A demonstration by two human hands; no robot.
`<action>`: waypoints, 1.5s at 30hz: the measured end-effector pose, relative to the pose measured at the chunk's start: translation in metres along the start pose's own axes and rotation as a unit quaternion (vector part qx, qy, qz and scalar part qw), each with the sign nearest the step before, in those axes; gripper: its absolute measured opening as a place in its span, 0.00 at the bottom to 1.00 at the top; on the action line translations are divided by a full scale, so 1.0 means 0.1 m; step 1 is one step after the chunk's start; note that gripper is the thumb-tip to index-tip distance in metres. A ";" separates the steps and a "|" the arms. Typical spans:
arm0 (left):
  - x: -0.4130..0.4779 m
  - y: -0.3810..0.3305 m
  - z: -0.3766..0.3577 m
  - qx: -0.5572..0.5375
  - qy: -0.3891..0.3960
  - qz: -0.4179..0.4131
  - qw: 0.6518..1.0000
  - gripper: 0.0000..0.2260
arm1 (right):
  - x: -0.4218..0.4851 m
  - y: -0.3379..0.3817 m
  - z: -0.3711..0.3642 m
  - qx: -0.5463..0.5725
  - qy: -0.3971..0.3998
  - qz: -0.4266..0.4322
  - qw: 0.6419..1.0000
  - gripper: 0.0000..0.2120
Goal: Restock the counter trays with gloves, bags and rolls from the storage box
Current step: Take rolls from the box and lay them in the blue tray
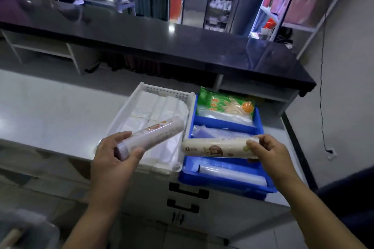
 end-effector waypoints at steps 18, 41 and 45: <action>0.01 -0.16 -0.90 0.026 0.045 0.017 0.999 0.16 | 0.32 -0.60 0.31 -0.421 0.093 0.065 0.900 0.06; 0.46 -0.13 -0.75 0.058 0.128 -0.028 0.990 0.19 | 0.21 -0.21 -0.40 -0.359 0.337 0.174 0.853 0.17; 0.39 -0.17 -0.90 0.047 0.174 -0.035 0.983 0.20 | 0.15 -0.05 -0.07 -0.236 0.208 0.105 0.943 0.24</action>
Point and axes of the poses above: each hand's wrist, its own x-axis towards the middle knuckle, its own z-axis out of the back of the hand, y = z × x, the point moved 1 cm from there along x, towards the middle knuckle, and after that the axes turned 9 degrees about z, right-handed, at the moved point
